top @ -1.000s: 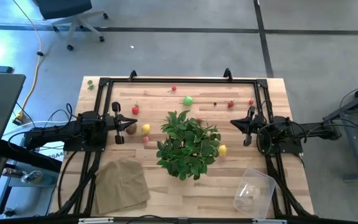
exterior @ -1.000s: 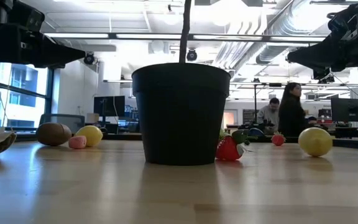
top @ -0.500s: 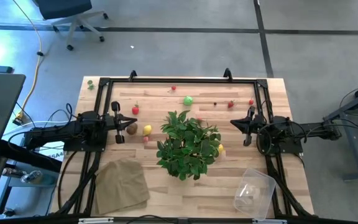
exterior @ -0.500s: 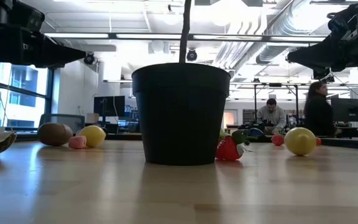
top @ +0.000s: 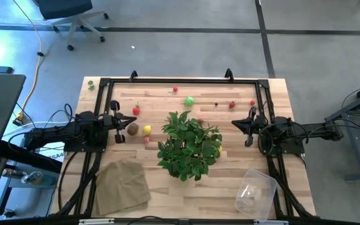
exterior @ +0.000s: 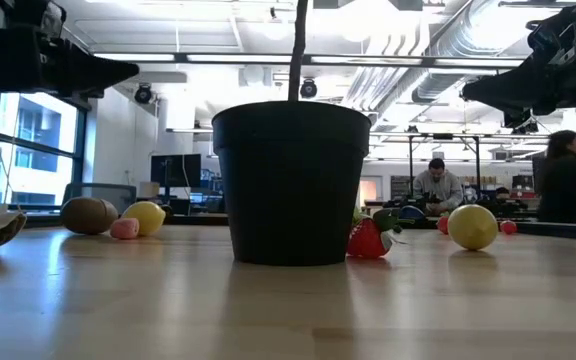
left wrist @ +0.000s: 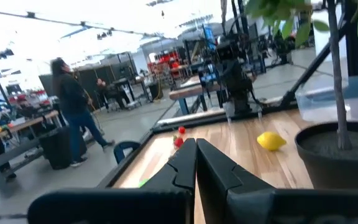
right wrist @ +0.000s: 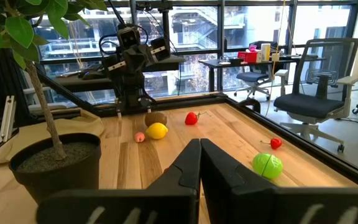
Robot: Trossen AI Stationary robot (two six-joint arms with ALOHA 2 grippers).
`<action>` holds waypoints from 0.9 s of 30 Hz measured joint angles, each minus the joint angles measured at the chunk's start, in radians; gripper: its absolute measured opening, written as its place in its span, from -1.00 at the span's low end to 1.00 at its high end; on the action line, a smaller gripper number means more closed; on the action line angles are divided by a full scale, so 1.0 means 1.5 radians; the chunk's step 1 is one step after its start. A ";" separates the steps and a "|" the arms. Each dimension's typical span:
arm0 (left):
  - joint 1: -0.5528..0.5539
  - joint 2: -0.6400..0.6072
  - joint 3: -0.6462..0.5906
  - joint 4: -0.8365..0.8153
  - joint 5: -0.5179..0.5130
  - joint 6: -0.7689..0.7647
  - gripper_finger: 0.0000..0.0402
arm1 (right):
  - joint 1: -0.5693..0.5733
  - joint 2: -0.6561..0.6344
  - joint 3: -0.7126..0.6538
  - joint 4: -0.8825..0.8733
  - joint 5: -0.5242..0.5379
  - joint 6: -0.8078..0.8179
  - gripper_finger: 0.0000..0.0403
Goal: Pick and placing Produce into tupperware
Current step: Move the plant from the center of the table to the top right of the table
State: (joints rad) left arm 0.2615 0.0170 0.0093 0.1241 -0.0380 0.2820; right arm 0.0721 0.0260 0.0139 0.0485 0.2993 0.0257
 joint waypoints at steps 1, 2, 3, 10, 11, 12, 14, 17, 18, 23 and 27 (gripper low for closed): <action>0.000 0.000 0.000 0.005 0.000 0.000 -0.99 | 0.000 0.000 0.000 0.001 0.000 0.001 -1.00; 0.000 0.000 0.000 0.011 0.000 -0.001 -0.99 | 0.000 0.000 0.000 0.006 -0.003 0.009 -1.00; 0.000 0.000 0.000 0.021 0.000 -0.005 -0.99 | 0.000 0.000 0.000 0.015 -0.009 0.024 -1.00; 0.000 0.000 0.000 0.115 0.002 -0.108 -0.99 | 0.000 0.000 0.000 0.138 -0.019 0.159 -1.00; 0.000 0.000 0.000 0.126 -0.002 -0.120 -0.99 | 0.000 0.000 0.000 0.153 -0.019 0.178 -1.00; 0.000 0.000 0.000 0.135 -0.009 -0.132 -0.99 | 0.000 0.000 0.000 0.165 -0.016 0.193 -1.00; 0.000 0.000 0.000 0.153 -0.019 -0.156 -0.99 | 0.000 0.000 0.000 0.181 0.002 0.226 -1.00; 0.000 0.000 0.000 0.169 -0.020 -0.217 -0.99 | 0.000 0.000 0.000 0.198 0.022 0.318 -1.00; 0.000 0.000 0.000 0.177 -0.020 -0.233 -0.99 | 0.000 0.000 0.000 0.203 0.027 0.345 -1.00; 0.000 0.000 0.000 0.238 0.068 -0.239 -0.99 | 0.000 0.000 0.000 0.246 -0.011 0.354 -1.00; 0.000 0.000 0.019 0.241 0.153 -0.232 -0.99 | 0.000 0.000 0.013 0.263 -0.075 0.297 -1.00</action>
State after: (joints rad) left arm 0.2611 0.0174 0.0380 0.4850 0.1911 -0.0653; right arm 0.0723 0.0261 0.0333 0.4435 0.1865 0.4707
